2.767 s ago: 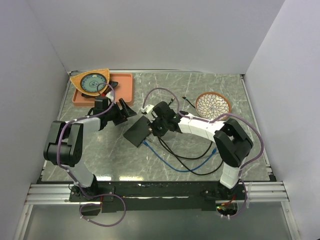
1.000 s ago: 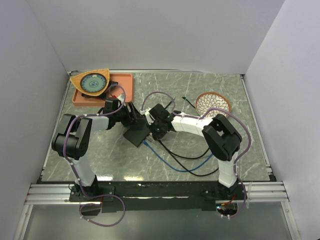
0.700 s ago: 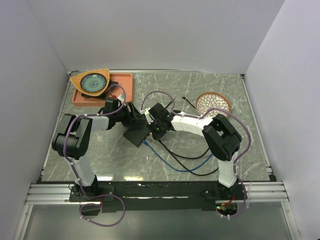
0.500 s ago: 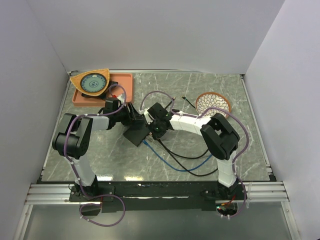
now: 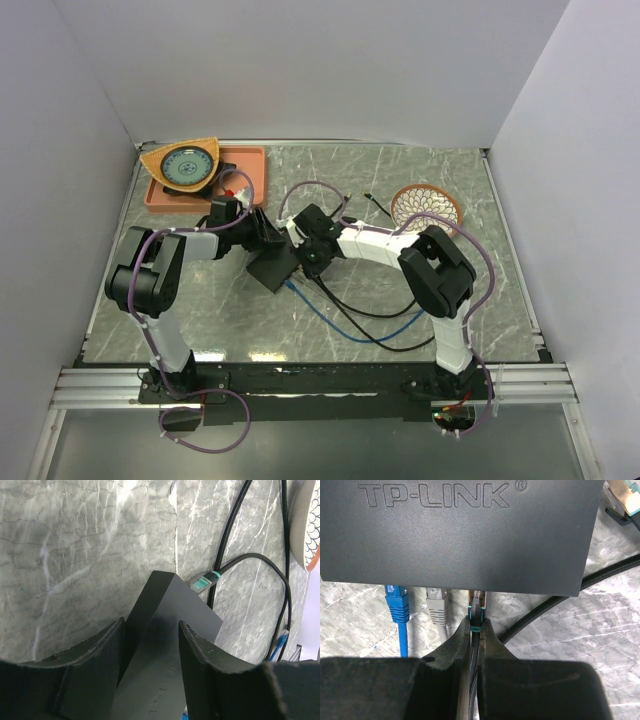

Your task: Insert the plug into the switch port

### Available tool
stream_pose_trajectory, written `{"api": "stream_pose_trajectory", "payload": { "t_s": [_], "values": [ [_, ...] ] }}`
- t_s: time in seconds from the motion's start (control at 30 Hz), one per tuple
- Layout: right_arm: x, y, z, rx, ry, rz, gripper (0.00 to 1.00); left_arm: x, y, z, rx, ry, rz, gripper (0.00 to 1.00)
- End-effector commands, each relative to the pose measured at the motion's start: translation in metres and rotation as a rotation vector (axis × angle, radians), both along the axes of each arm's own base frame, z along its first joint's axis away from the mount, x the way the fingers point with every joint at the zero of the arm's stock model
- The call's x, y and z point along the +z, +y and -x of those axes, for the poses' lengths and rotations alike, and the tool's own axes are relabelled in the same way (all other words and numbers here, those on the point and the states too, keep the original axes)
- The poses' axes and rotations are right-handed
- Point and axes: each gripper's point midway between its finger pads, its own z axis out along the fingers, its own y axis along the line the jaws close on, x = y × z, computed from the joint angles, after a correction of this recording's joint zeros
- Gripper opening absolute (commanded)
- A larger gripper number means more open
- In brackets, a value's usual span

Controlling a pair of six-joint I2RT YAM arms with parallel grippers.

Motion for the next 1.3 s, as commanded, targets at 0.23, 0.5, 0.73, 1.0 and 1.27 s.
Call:
{"api": "stream_pose_trajectory", "payload": {
  "t_s": [0.23,0.5,0.73,1.0,1.27],
  "values": [
    [0.043,0.059,-0.046,0.021,-0.164,-0.199,0.00,-0.017,-0.023,0.038,-0.122,0.098,0.035,0.48],
    [0.052,0.072,-0.057,0.014,-0.181,-0.229,0.00,-0.020,-0.025,0.048,-0.136,0.114,0.037,0.47],
    [0.057,0.083,-0.068,0.006,-0.195,-0.253,0.00,-0.023,-0.026,0.057,-0.146,0.127,0.039,0.43],
    [0.072,0.100,-0.087,-0.020,-0.233,-0.295,0.00,-0.030,-0.029,0.075,-0.158,0.156,0.032,0.42],
    [0.075,0.105,-0.087,-0.004,-0.222,-0.305,0.00,-0.037,-0.028,0.085,-0.160,0.165,0.012,0.41]
  ]
}}
